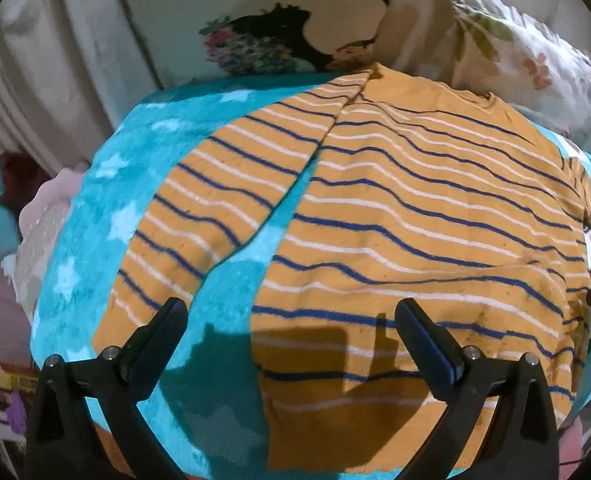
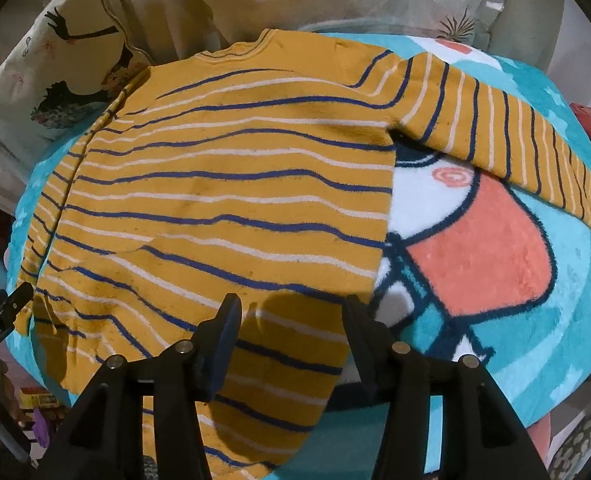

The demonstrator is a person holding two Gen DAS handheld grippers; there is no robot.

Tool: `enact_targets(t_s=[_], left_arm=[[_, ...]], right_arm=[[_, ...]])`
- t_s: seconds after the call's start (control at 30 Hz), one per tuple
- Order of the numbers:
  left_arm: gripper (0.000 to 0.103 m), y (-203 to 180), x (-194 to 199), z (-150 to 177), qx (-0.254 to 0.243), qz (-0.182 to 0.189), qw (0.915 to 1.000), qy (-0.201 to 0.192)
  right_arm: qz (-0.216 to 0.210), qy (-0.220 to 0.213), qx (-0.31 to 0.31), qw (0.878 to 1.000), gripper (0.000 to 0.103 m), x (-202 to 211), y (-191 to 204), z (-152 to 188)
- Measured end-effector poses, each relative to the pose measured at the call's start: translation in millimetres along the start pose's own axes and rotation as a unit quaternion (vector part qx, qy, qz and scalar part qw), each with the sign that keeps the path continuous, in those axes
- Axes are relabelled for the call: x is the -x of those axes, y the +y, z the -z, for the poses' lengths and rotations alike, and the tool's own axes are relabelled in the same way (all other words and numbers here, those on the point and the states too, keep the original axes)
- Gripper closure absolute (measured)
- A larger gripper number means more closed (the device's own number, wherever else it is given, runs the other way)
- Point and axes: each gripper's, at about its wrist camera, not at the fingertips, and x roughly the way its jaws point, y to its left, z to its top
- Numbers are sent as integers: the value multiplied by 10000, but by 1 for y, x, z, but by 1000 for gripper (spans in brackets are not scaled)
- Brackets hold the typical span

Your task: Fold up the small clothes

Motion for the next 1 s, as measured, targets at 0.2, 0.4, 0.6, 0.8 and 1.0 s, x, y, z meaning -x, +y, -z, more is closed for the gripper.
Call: enact_targets(t_s=[0.2,0.4,0.6,0.8,1.0], left_arm=[[0,0,-6,-1,-114,147,9998,101],[0,5,-16,-4,-173,255,9993,232],[0,9,-27,-8,-230,412,9981,389],[0,15,-37,-11,-291,602,9962,553],[0,43,-45,-8,99,1087,9912,752]], right_arm=[[69,8,-156,9999,45,-1,2,4],[119,59,-254,9996,45,-3,4,7],[238,77,-434,9987,43,-4,4,10],[299,136,-655,9973,42,-8,3,13],[220,212,-919,9953,41,-14,3,19]])
